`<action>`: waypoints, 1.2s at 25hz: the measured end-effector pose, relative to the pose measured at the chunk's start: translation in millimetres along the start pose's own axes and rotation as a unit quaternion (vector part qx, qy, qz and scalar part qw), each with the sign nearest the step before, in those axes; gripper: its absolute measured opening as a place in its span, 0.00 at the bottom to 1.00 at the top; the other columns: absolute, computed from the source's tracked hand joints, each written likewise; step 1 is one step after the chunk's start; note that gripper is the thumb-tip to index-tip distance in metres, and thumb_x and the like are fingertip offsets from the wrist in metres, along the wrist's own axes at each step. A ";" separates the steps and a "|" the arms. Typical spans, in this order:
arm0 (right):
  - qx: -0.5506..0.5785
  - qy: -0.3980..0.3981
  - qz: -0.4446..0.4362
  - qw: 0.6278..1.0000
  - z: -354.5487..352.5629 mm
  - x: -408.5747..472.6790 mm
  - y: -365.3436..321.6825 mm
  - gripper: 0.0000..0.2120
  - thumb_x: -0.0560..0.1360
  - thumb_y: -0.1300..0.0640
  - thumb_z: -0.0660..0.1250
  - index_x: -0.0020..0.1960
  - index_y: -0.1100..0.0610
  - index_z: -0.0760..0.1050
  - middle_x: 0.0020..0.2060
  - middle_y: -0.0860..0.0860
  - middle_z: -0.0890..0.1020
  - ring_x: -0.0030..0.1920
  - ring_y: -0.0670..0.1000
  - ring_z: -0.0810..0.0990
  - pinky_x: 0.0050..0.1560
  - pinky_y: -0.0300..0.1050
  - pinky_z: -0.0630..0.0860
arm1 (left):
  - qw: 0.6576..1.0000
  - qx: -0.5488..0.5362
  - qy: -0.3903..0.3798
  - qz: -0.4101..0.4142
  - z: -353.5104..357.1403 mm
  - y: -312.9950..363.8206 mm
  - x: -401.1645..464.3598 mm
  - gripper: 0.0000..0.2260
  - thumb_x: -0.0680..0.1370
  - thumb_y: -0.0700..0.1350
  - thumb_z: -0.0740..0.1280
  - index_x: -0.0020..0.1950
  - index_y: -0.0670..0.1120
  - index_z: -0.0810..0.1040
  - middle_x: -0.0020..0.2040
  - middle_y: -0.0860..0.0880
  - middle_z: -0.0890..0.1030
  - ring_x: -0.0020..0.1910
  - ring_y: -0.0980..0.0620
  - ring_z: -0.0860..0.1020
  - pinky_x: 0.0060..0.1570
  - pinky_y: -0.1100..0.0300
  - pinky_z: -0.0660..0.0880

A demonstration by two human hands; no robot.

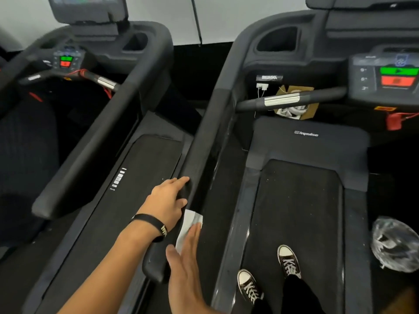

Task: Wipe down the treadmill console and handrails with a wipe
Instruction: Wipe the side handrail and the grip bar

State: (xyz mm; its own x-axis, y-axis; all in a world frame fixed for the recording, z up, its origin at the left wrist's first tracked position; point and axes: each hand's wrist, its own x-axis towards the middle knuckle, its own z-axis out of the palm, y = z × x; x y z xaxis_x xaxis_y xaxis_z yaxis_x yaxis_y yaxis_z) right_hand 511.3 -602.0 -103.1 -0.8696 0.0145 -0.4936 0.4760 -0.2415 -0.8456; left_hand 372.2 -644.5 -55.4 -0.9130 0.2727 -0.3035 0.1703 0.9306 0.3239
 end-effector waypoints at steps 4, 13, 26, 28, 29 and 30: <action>0.032 0.072 0.033 0.996 -8.1 41.2 -37.4 0.35 0.84 0.43 0.51 0.79 0.49 0.31 0.78 0.42 0.32 0.76 0.40 0.32 0.79 0.47 0.37 | 1.000 -0.002 -0.003 0.004 -2.3 -0.2 -3.9 0.26 0.80 0.39 0.60 0.75 0.57 0.62 0.76 0.47 0.64 0.75 0.48 0.62 0.70 0.52 0.65; 0.029 0.196 -0.068 0.978 -62.9 179.5 -108.3 0.31 0.81 0.42 0.53 0.80 0.53 0.53 0.80 0.53 0.55 0.80 0.53 0.51 0.79 0.56 0.50 | 1.000 0.007 -0.008 -0.003 -2.3 19.7 16.2 0.30 0.80 0.41 0.62 0.77 0.61 0.56 0.79 0.51 0.53 0.73 0.44 0.65 0.68 0.45 0.67; 0.028 0.019 -0.115 0.993 -54.1 82.1 -41.3 0.39 0.77 0.37 0.54 0.80 0.39 0.35 0.80 0.38 0.40 0.79 0.38 0.42 0.80 0.50 0.45 | 0.999 0.033 -0.023 0.003 -2.3 19.7 18.9 0.29 0.80 0.42 0.62 0.77 0.60 0.55 0.79 0.47 0.54 0.68 0.44 0.71 0.64 0.46 0.71; 0.020 -0.004 -0.108 0.994 -28.0 36.7 -7.2 0.42 0.76 0.44 0.58 0.75 0.36 0.28 0.78 0.38 0.32 0.78 0.37 0.36 0.79 0.42 0.44 | 0.999 0.041 -0.025 0.001 -1.4 19.6 18.0 0.29 0.81 0.42 0.62 0.77 0.60 0.54 0.79 0.48 0.53 0.63 0.46 0.75 0.61 0.47 0.74; 0.014 -0.004 -0.099 0.995 -18.9 26.3 4.0 0.44 0.74 0.47 0.59 0.71 0.35 0.25 0.77 0.40 0.31 0.79 0.41 0.36 0.77 0.35 0.46 | 0.999 0.048 -0.024 0.002 -0.9 19.4 17.8 0.29 0.81 0.42 0.61 0.77 0.60 0.53 0.79 0.48 0.52 0.60 0.47 0.76 0.60 0.47 0.75; 0.009 0.000 -0.073 0.997 -13.7 24.9 10.1 0.45 0.74 0.50 0.60 0.67 0.34 0.24 0.77 0.41 0.30 0.79 0.43 0.38 0.74 0.29 0.49 | 0.998 0.055 -0.022 0.004 0.0 19.1 18.0 0.29 0.81 0.43 0.61 0.78 0.60 0.52 0.79 0.49 0.52 0.59 0.47 0.77 0.59 0.47 0.75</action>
State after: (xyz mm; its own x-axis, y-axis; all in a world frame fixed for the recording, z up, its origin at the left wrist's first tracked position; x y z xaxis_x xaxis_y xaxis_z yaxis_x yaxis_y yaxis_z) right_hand 496.3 -590.7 -126.8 -0.9296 0.0499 -0.3651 0.3417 -0.2541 -0.9048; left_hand 359.1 -621.8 -54.6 -0.8951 0.2875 -0.3409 0.2182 0.9490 0.2274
